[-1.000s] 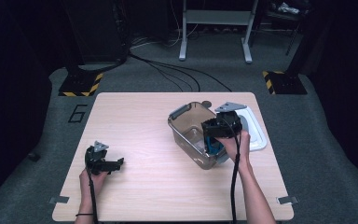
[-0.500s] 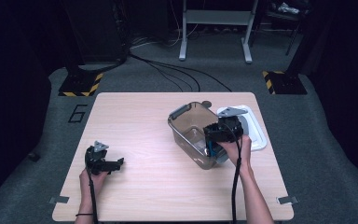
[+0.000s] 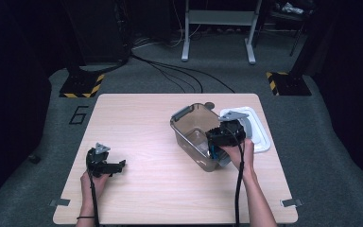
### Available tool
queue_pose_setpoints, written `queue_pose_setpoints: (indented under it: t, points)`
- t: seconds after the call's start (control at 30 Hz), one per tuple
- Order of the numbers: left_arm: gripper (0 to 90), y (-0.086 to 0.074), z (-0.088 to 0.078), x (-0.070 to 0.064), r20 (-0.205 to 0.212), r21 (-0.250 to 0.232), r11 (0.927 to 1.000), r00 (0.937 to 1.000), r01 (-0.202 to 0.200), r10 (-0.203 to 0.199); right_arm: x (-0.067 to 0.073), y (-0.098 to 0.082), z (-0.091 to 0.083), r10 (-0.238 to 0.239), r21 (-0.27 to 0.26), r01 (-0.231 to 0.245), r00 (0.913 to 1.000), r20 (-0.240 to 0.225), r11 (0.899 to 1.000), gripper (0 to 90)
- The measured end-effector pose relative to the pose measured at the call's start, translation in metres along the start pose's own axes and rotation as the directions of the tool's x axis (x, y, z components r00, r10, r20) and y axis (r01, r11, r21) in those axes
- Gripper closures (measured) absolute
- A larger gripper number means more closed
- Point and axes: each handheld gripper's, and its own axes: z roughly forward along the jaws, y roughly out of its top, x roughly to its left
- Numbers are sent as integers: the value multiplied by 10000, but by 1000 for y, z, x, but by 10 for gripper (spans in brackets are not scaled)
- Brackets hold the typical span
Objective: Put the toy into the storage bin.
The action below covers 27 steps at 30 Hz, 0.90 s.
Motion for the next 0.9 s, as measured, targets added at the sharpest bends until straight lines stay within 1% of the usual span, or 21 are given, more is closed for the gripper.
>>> queue_pose_setpoints:
  t: [0.1,0.2,0.3,0.43,0.6,0.63,0.67,0.73,0.77,0.83,0.9]
  points:
    - [10,0,0,0,-1,-3,10000,10000,6,-6,0,-2,2,-15,107,14,10000,96,9999,246]
    - [10,0,0,0,-1,1,10000,10000,-3,3,1,-4,5,28,215,-30,10000,95,9998,246]
    - [10,0,0,0,-1,0,10000,10000,-2,2,2,-5,7,-107,264,105,9999,99,9996,246]
    - [10,0,0,0,-1,-1,10000,10000,2,-2,2,-8,8,-105,336,102,9999,75,9994,246]
    - [10,0,0,0,-3,1,10000,10000,0,0,1,-10,3,-67,346,66,10000,12,9994,245]
    - [10,0,0,0,1,-1,10000,10000,3,-3,2,-10,3,7,336,-8,10000,39,9994,245]
    - [10,0,0,0,0,-1,10000,10000,5,-5,1,-10,2,-123,369,122,9999,22,9992,245]
    - [10,0,0,0,0,-2,10000,10000,5,-5,2,-11,0,-95,417,95,10000,10,9991,245]
    - [10,0,0,0,0,0,10000,10000,2,-2,3,-11,-1,1,429,-3,10000,37,9991,245]
    - [10,0,0,0,0,-3,10000,10000,5,-5,4,-11,-3,4,508,-6,10000,42,9987,245]
    - [10,0,0,0,-2,-1,10000,10000,2,-2,5,-10,-5,-91,603,88,9999,43,9981,246]
